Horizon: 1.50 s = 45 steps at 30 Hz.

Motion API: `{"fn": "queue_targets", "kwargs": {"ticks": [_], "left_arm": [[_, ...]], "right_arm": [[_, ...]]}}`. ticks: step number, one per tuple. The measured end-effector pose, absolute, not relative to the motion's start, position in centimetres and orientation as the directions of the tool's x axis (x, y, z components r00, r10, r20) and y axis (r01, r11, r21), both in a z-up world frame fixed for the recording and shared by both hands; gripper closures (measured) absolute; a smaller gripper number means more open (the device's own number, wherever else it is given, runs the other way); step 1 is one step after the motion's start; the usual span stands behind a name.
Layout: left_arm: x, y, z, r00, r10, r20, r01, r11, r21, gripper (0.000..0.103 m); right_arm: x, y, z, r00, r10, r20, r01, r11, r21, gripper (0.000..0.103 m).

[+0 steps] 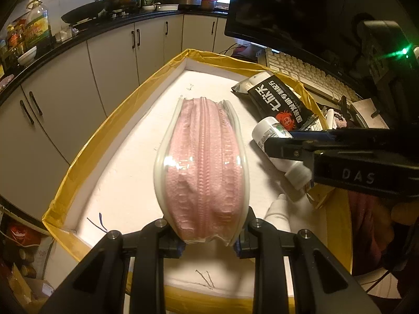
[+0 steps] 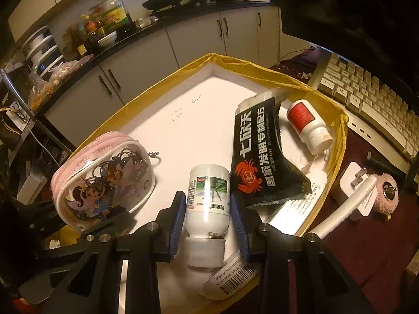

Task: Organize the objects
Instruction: 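Release the pouch into the tray with the left tool while the right tool drops the pill bottle, then move both tools back over the desk toward the pen and plug adapter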

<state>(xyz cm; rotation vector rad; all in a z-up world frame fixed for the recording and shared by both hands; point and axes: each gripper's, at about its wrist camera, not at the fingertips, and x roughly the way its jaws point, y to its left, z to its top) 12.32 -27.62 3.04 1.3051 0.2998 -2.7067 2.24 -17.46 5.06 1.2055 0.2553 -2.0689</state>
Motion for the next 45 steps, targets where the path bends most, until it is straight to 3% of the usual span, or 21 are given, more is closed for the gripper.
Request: {"fn": "queue_targets", "kwargs": {"ticks": [2,4,6,7,17,24,34,40,45], "left_arm": [[12.4,-27.6,3.1,-0.622,-0.027,-0.782,0.199,-0.972,-0.125,0.074],[12.7,-27.6,3.4,-0.633,-0.020,-0.774,0.193,-0.972,-0.132,0.056],[12.9,-27.3,3.8,-0.648,-0.030,-0.761,0.191,-0.974,-0.125,0.031],[13.1,-27.1,4.1,-0.659,-0.032,-0.752,0.188,-0.975,-0.123,0.030],[14.4,-28.1,6.5,-0.687,-0.112,-0.718,0.239,-0.968,-0.077,0.026],[15.3,-29.4,8.0,-0.699,-0.170,-0.695,0.300,-0.951,-0.069,0.025],[12.5,-22.8,9.6,-0.737,0.029,-0.675,0.101,-0.983,-0.153,0.021],[8.3,-16.9,10.4,-0.673,0.083,-0.735,-0.042,-0.996,-0.074,0.021],[5.5,-13.7,10.2,-0.603,0.162,-0.781,-0.166,-0.983,-0.077,0.021]], "right_arm": [[2.5,-17.5,5.0,-0.321,-0.487,-0.812,0.671,-0.722,0.168,0.059],[3.0,-17.3,5.6,-0.334,-0.518,-0.787,0.676,-0.714,0.184,0.047],[3.5,-16.7,6.4,-0.341,-0.555,-0.758,0.678,-0.704,0.211,0.042],[3.8,-16.3,7.0,-0.354,-0.572,-0.740,0.680,-0.701,0.217,0.039],[5.7,-7.8,10.8,-0.536,-0.572,-0.621,0.581,-0.784,0.220,0.019],[5.6,-1.6,10.0,-0.597,-0.516,-0.614,0.454,-0.849,0.272,0.012],[6.5,2.6,7.8,-0.629,-0.448,-0.635,0.364,-0.892,0.269,0.009],[7.0,4.7,7.3,-0.646,-0.430,-0.631,0.321,-0.903,0.287,0.009],[7.3,6.0,7.4,-0.660,-0.425,-0.620,0.301,-0.905,0.300,0.009]]}}
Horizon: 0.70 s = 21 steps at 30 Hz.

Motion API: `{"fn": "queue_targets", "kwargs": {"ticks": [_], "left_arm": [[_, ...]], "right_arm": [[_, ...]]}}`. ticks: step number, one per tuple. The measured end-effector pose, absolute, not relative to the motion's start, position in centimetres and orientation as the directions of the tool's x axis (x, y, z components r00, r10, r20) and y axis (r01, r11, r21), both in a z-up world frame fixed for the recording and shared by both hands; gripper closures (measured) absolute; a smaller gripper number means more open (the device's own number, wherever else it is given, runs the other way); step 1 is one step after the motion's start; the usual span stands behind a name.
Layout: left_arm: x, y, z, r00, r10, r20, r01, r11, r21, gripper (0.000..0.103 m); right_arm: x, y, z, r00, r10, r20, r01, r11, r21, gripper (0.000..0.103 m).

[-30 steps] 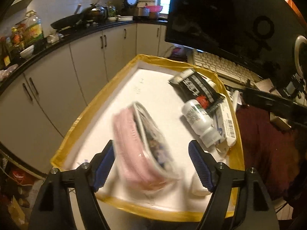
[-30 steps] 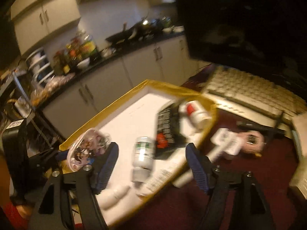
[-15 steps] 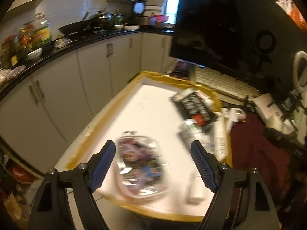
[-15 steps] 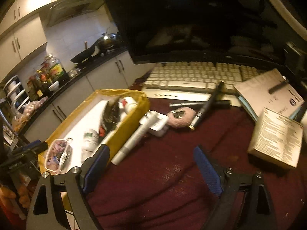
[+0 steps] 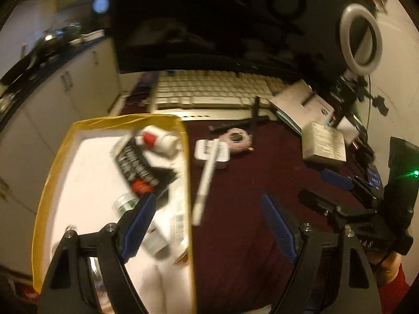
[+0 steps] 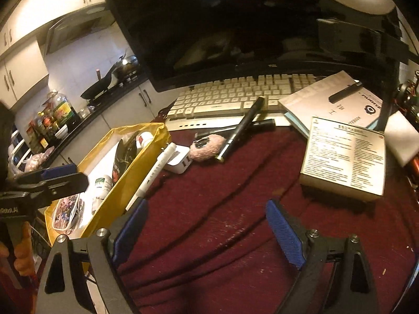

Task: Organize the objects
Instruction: 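Move both tools back over the desk toward the pen and plug adapter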

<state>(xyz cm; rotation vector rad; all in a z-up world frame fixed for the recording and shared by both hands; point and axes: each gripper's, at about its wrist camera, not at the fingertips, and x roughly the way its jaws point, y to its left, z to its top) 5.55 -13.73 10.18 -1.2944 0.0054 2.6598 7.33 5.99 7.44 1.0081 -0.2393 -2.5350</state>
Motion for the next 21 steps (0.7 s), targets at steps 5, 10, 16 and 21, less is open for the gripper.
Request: {"fn": "queue_targets", "kwargs": {"ticks": [5,10,16,21], "left_arm": [[1.7,-11.5,8.8,-0.518,0.165,-0.839,-0.235,-0.971,-0.046,0.034],[-1.1,-10.2,7.7,-0.444,0.223,-0.868,-0.284,-0.954,-0.100,0.049],[-3.4,-10.1,6.1,-0.429,0.164,-0.888,-0.264,-0.963,-0.051,0.049],[-4.0,-10.2,4.7,-0.397,0.154,-0.905,-0.264,-0.963,-0.048,0.049]], "right_arm": [[7.5,6.5,7.4,-0.664,-0.431,-0.611,0.292,-0.902,0.318,0.009],[7.6,6.9,7.4,-0.666,-0.424,-0.613,0.284,-0.905,0.317,0.009],[7.6,7.0,7.4,-0.666,-0.422,-0.615,0.276,-0.906,0.322,0.009],[7.4,6.8,7.4,-0.663,-0.424,-0.617,0.281,-0.905,0.320,0.009]]}}
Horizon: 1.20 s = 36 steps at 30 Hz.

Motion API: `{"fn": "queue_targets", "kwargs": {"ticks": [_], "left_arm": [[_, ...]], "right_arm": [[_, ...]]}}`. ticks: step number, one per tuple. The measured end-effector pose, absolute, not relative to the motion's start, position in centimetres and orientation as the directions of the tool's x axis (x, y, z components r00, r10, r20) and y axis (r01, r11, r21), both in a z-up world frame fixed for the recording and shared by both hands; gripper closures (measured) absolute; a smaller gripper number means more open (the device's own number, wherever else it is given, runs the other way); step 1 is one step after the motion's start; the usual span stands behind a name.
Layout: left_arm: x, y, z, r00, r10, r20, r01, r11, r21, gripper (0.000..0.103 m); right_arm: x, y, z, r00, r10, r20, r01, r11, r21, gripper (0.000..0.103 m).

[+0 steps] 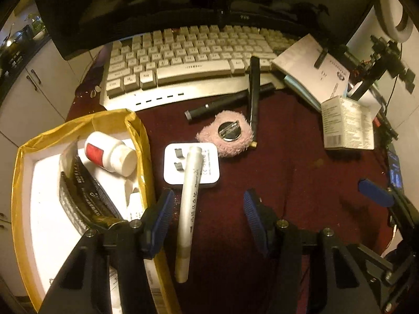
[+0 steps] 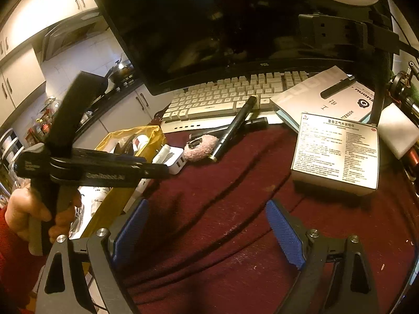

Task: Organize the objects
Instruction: 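Move both tools back over the desk toward the pen and plug adapter, then grasp the white pen with the left tool while the right tool grasps the white plug adapter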

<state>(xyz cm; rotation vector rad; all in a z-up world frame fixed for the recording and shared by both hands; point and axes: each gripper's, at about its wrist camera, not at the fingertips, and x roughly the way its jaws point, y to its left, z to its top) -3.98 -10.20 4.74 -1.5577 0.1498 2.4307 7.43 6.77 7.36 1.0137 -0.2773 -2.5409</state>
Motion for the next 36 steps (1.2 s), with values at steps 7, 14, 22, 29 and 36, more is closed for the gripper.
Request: {"fn": "queue_targets", "kwargs": {"ticks": [7,14,22,29,36], "left_arm": [[-4.1,-9.6,3.5,-0.368,0.125,-0.922,-0.262,-0.965,-0.026,0.086],[-0.5,-10.6,3.5,-0.339,0.212,-0.917,-0.233,-0.963,-0.137,0.091],[6.4,-11.8,3.8,-0.360,0.302,-0.883,-0.221,-0.947,-0.234,0.091],[7.9,-14.0,4.1,-0.385,0.321,-0.865,-0.180,-0.946,-0.271,0.091],[8.3,-13.5,4.0,-0.388,0.334,-0.859,-0.198,-0.940,-0.276,0.091]], "right_arm": [[7.5,6.5,7.4,-0.661,-0.421,-0.621,0.285,-0.907,0.311,0.009],[6.8,6.5,8.3,-0.665,-0.406,-0.627,0.294,-0.914,0.280,0.009],[1.3,1.8,9.3,-0.533,-0.432,-0.728,0.446,-0.874,0.192,0.008],[-3.9,-3.6,7.1,-0.373,-0.508,-0.776,0.598,-0.772,0.218,0.026],[-4.9,-6.7,5.4,-0.360,-0.457,-0.813,0.694,-0.714,0.093,0.026]]}}
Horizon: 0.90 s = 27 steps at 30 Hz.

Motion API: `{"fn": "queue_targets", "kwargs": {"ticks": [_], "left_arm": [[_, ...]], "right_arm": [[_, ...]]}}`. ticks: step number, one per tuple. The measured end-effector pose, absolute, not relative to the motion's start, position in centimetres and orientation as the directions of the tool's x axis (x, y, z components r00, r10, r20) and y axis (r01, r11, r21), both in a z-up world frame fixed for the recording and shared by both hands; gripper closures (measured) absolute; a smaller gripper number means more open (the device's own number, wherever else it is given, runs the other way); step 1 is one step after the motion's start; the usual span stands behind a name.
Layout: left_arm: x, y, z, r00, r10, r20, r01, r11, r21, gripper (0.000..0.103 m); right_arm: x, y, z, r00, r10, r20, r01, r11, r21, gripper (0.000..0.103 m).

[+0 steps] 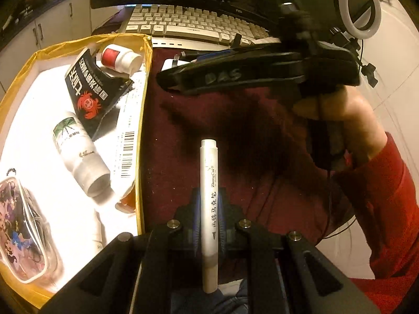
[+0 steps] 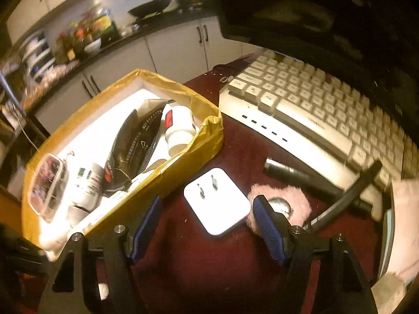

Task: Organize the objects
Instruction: 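Grasp the white pen with the left tool while the right tool grasps the white plug adapter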

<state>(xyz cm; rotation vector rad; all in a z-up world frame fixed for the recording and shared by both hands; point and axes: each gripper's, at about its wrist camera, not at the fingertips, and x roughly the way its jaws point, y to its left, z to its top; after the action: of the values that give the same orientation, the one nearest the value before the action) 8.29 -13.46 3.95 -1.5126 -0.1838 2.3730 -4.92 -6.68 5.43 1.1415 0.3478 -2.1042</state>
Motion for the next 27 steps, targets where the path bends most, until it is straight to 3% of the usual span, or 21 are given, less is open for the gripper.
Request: {"fn": "queue_targets", "kwargs": {"ticks": [5,8,13,22,27], "left_arm": [[8.5,-13.4,4.4,-0.388,0.366,-0.846,-0.210,-0.929,-0.306,0.091],[8.3,-13.0,4.2,-0.381,0.367,-0.848,-0.212,-0.928,-0.307,0.091],[8.3,-11.9,3.9,-0.367,0.371,-0.853,-0.221,-0.925,-0.308,0.091],[7.6,-9.3,2.6,-0.344,0.353,-0.870,-0.246,-0.928,-0.279,0.091],[7.5,-8.8,2.6,-0.352,0.321,-0.879,-0.261,-0.936,-0.238,0.091]], "right_arm": [[-5.3,-8.3,4.2,-0.377,-0.401,-0.835,0.727,-0.686,0.001,0.027],[-5.4,-8.5,3.8,-0.420,-0.359,-0.834,0.710,-0.702,-0.055,0.044],[-3.7,-6.9,4.0,-0.404,-0.383,-0.831,0.685,-0.728,0.003,0.044],[0.1,0.7,4.8,-0.453,-0.357,-0.817,0.444,-0.885,0.140,0.044],[2.0,2.4,5.4,-0.528,-0.285,-0.800,0.380,-0.922,0.078,0.044]]}}
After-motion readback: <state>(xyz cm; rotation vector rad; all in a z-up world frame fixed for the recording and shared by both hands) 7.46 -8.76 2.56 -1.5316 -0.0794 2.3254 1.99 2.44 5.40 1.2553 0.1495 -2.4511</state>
